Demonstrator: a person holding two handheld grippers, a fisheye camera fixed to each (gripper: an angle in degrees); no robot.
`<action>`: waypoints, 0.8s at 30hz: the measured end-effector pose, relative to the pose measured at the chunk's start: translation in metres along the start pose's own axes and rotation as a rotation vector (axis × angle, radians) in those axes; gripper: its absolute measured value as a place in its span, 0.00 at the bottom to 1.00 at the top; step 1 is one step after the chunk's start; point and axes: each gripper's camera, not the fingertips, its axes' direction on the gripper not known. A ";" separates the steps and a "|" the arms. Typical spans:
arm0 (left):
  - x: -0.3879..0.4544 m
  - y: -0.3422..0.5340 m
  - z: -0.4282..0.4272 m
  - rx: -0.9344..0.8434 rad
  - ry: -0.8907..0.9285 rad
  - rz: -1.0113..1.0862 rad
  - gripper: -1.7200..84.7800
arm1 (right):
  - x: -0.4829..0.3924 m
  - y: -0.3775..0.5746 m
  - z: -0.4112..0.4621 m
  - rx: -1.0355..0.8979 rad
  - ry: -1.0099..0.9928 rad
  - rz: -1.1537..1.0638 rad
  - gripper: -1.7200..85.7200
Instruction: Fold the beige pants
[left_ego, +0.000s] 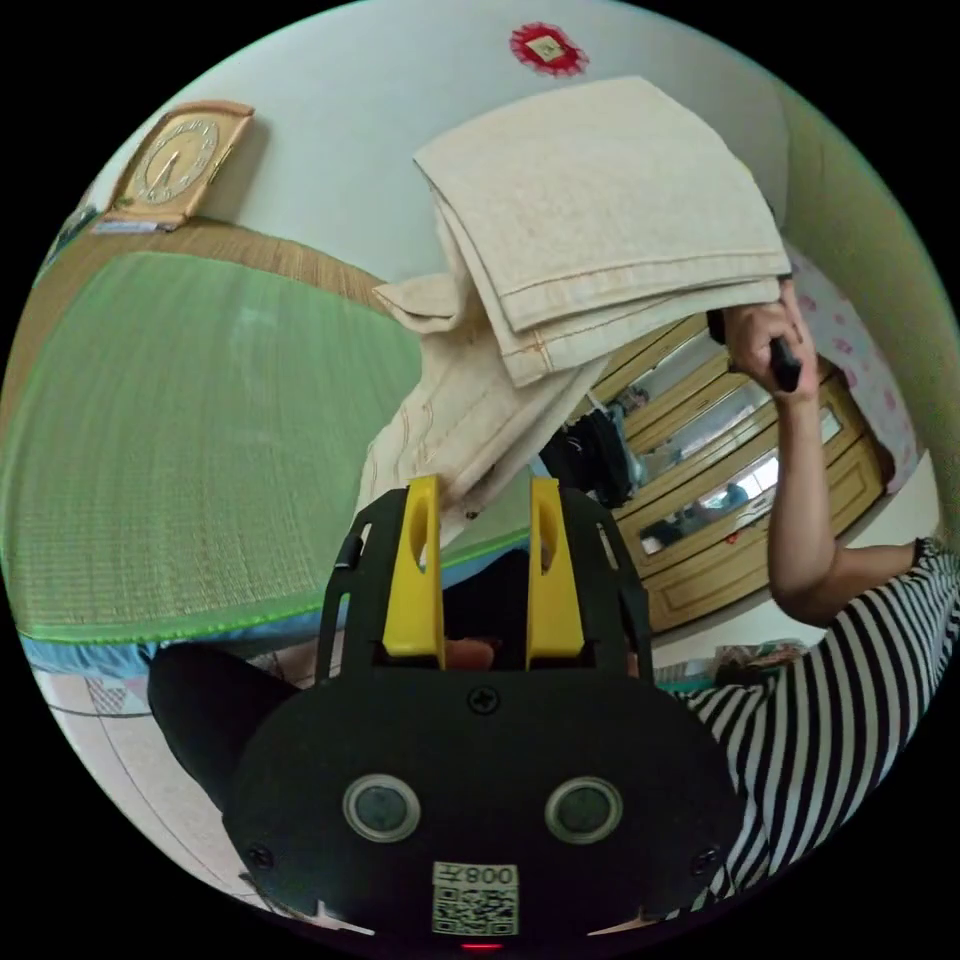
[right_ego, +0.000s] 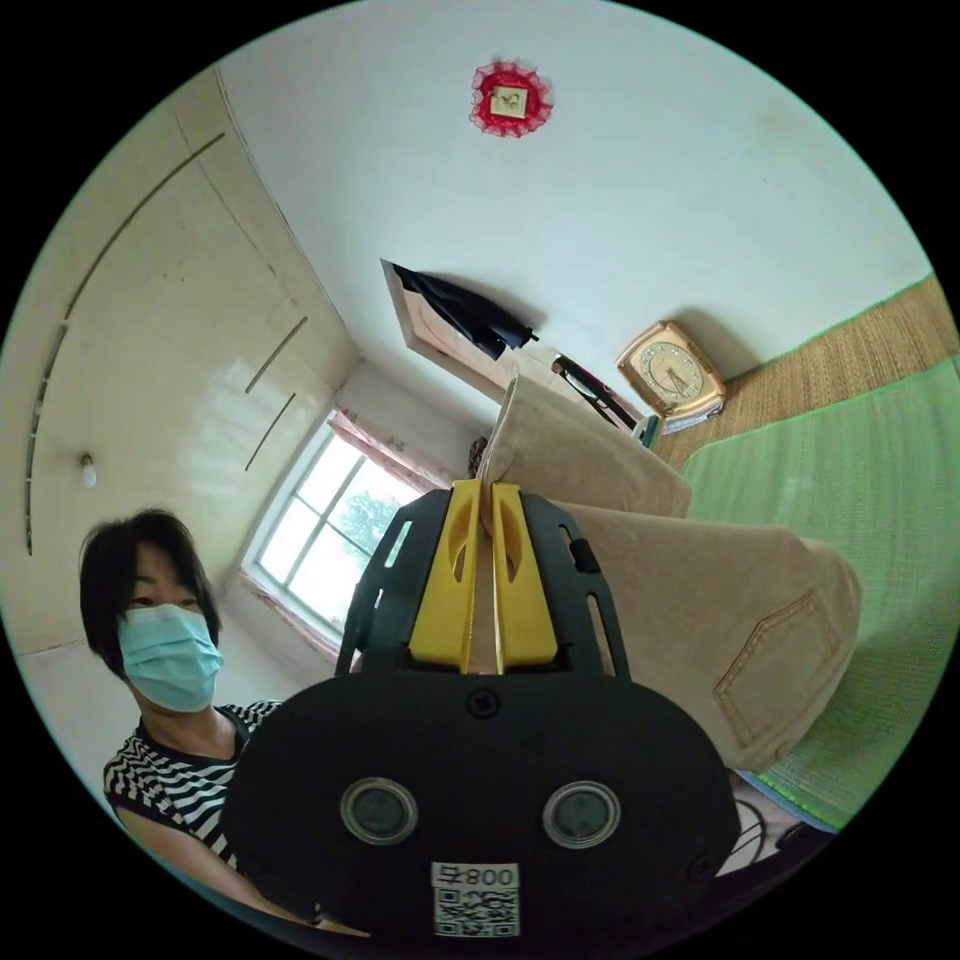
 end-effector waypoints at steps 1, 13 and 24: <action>0.002 0.000 -0.002 -0.007 -0.032 -0.002 0.16 | 0.005 0.004 0.007 -0.008 0.005 -0.006 0.03; -0.017 0.021 -0.058 0.049 -0.100 -0.124 0.08 | 0.073 0.033 0.061 -0.056 -0.014 -0.006 0.04; 0.000 0.006 -0.156 0.224 -0.256 -0.011 0.05 | 0.116 0.036 0.069 0.046 -0.136 -0.045 0.04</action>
